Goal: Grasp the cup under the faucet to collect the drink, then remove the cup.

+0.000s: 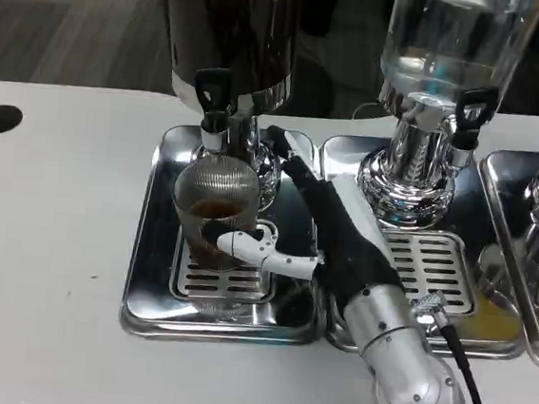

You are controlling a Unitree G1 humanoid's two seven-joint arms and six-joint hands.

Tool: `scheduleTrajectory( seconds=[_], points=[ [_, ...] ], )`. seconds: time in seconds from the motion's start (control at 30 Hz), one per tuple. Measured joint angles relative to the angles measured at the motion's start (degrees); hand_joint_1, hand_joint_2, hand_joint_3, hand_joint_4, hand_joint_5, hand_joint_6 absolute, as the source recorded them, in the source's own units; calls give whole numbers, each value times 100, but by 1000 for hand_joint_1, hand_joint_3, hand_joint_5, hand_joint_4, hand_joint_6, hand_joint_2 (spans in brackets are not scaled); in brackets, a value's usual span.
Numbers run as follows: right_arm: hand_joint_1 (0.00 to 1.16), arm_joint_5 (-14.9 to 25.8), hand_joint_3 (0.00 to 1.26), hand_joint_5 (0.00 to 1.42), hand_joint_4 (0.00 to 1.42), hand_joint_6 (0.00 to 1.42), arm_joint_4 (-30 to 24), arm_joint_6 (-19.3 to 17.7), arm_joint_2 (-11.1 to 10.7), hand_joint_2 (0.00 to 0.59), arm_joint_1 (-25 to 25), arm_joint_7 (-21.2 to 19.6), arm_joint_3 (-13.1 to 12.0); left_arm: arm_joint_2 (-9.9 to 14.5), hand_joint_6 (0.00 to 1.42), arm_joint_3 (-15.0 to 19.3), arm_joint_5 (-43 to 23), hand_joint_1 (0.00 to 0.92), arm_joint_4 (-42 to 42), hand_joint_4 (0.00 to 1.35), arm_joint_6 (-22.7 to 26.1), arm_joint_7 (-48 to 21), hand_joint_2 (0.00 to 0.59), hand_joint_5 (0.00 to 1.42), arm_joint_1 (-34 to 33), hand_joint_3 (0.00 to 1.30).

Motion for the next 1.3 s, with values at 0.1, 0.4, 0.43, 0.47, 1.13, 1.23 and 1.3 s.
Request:
scheduleTrajectory(
  seconds=[0.1, 0.4, 0.43, 0.47, 1.13, 1.23, 1.3],
  points=[
    [705, 2, 44, 55, 44, 0, 145, -41, 51, 104, -62, -66, 0, 0, 578, 7, -6, 3, 3, 210, -24, 13, 67, 314, 43, 291],
    [704, 2, 46, 60, 44, 0, 459, -121, 189, 104, -139, -168, 19, 2, 570, 104, -33, 3, 76, 211, -52, 24, 68, 314, 106, 293],
    [705, 2, 46, 60, 44, 0, 470, -122, 191, 104, -140, -171, 19, 2, 569, 109, -35, 3, 77, 213, -52, 24, 68, 314, 106, 294],
    [706, 2, 46, 60, 44, 0, 507, -132, 201, 104, -153, -187, 21, 2, 568, 112, -36, 3, 80, 215, -52, 24, 68, 314, 106, 295],
    [710, 114, 104, 89, 99, 19, 962, -289, 361, 106, -320, -312, 21, 47, 561, 149, -112, 3, 262, 234, -63, -9, 69, 325, 102, 320],
    [711, 141, 128, 111, 119, 37, 1059, -364, 364, 106, -328, -312, 7, 56, 561, 160, -161, 3, 277, 236, -63, -31, 69, 325, 80, 322],
    [712, 204, 142, 117, 130, 43, 1096, -440, 366, 105, -333, -312, -17, 76, 561, 171, -211, 3, 278, 240, -62, -62, 69, 327, 34, 322]
  ],
)
